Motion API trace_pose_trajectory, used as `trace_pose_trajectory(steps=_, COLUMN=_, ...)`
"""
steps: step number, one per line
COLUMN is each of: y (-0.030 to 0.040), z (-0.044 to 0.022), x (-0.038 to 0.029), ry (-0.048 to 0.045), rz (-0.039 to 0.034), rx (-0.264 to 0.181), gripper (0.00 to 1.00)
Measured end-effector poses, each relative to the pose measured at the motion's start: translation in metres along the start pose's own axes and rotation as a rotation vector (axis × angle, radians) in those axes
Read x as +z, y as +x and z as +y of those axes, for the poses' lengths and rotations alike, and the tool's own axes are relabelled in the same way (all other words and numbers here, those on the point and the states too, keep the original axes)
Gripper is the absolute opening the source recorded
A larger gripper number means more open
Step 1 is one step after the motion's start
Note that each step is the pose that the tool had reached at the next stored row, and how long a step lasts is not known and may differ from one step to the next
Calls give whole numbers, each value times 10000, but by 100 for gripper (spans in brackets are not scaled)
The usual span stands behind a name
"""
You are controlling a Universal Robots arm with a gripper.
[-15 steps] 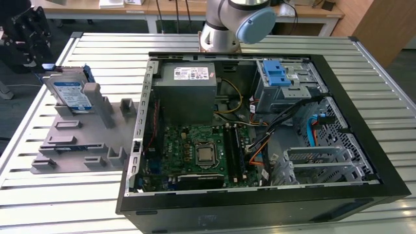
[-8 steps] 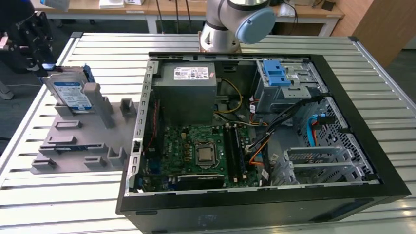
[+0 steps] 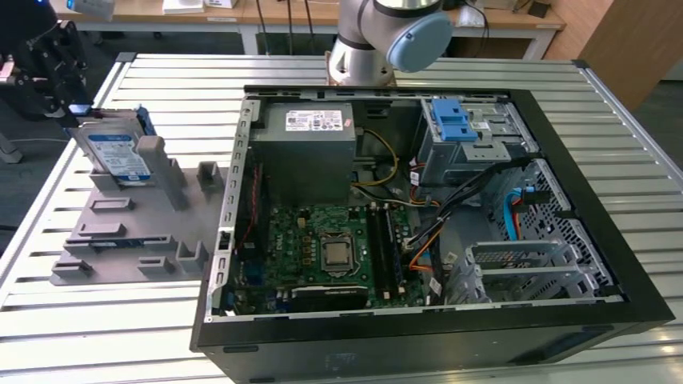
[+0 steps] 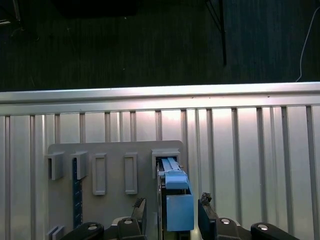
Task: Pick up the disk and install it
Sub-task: 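Pick up the disk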
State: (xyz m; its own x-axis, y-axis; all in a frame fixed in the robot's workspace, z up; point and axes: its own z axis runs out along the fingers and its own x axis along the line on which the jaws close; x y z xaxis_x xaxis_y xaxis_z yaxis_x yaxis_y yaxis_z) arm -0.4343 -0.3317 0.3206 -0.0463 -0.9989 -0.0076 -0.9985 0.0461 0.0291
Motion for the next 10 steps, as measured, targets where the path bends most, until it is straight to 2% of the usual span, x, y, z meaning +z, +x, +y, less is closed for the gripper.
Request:
trace_pose_trajectory(steps=5, y=0, z=0, x=3, ry=0, rz=0, rx=0, gripper=53)
trace_pose_trajectory(steps=10, y=-3, z=6, x=43, ry=1, rz=-1, rx=2, gripper=53)
